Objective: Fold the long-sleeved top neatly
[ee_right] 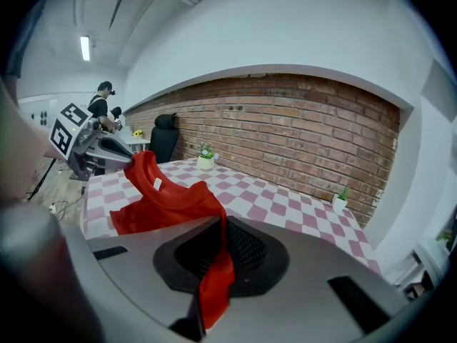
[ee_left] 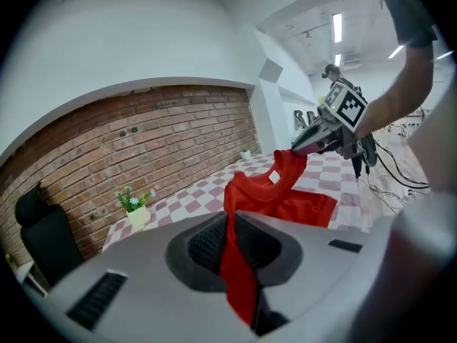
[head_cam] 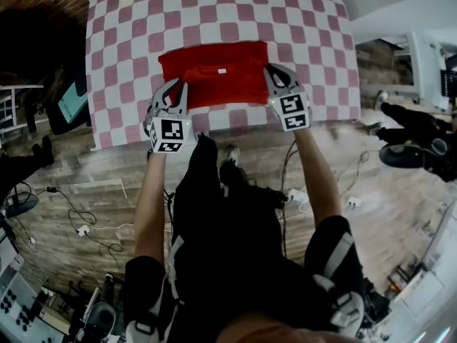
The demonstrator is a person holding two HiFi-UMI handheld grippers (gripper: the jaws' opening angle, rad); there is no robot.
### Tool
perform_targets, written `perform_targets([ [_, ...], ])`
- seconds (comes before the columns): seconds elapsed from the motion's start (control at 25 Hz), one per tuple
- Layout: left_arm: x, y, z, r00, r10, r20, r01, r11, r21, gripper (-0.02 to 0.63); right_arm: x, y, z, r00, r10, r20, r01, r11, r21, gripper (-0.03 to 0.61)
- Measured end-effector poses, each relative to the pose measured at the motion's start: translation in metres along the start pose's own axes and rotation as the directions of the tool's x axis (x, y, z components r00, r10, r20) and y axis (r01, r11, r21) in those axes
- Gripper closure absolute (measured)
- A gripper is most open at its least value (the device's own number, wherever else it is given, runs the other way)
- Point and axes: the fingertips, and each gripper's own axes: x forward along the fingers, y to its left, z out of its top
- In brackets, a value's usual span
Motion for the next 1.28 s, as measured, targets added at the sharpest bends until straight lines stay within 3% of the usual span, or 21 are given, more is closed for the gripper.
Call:
perform_targets([
  [0.72, -0.002, -0.067, -0.099, 0.994, 0.003, -0.107, -0.011, 0.997, -0.075, 0.581, -0.014, 0.058, -0.098, 0.999, 0.037, -0.034, -0.037, 0.999, 0.010, 0.552],
  [1.28, -0.016, -0.102, -0.139, 0.982, -0.055, -0.180, 0.022, 0.984, -0.179, 0.550, -0.028, 0.081, -0.148, 0.992, 0.043, -0.121, -0.040, 0.999, 0.031, 0.551],
])
